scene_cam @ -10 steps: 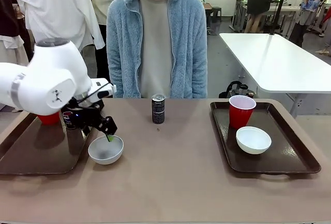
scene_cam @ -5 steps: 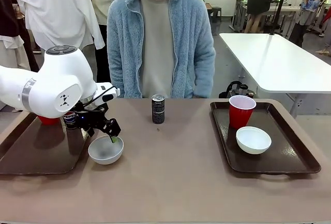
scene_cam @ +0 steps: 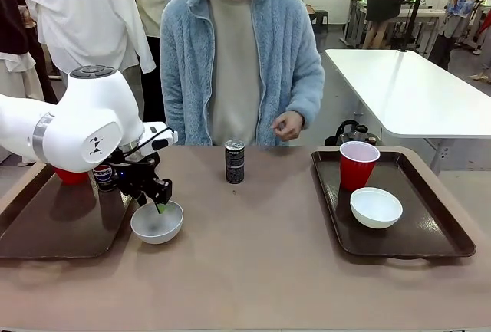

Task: Prepare tableware on both trays.
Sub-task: Pick up a Picnic Bowl from the table and place it on a Handle tray.

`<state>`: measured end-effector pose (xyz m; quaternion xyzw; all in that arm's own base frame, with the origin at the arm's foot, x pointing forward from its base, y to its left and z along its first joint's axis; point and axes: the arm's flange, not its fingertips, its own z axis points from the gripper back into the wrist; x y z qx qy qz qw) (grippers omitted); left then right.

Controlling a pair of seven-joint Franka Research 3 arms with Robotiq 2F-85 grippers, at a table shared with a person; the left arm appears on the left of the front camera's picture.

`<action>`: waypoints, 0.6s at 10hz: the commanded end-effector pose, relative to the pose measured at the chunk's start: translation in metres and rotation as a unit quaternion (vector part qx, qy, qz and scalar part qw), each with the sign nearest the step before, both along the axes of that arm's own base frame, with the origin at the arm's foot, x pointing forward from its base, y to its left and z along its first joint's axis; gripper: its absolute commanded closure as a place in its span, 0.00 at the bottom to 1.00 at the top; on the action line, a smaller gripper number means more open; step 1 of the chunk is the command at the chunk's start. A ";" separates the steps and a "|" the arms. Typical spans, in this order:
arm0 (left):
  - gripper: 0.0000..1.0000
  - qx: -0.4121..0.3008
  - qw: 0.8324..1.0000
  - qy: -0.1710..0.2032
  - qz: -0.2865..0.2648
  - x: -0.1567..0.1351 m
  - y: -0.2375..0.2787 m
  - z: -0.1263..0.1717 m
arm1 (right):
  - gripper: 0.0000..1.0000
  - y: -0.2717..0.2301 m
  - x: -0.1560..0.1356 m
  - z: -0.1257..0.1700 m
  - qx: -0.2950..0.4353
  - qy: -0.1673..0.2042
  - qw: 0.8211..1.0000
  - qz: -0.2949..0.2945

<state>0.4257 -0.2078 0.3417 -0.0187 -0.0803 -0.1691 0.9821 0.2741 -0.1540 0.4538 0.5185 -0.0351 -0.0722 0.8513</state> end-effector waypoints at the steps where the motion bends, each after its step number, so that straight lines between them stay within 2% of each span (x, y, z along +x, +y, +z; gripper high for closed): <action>1: 0.91 0.029 0.999 0.014 0.017 0.004 -0.004 0.003 | 0.00 0.001 0.000 0.001 0.012 -0.008 1.000 0.000; 2: 1.00 0.035 0.999 0.019 0.018 0.004 -0.003 0.003 | 0.00 0.001 0.000 0.001 0.012 -0.008 1.000 0.000; 6: 1.00 0.044 0.998 0.042 0.026 -0.002 0.002 0.012 | 0.00 0.001 0.000 0.001 0.012 -0.008 1.000 0.000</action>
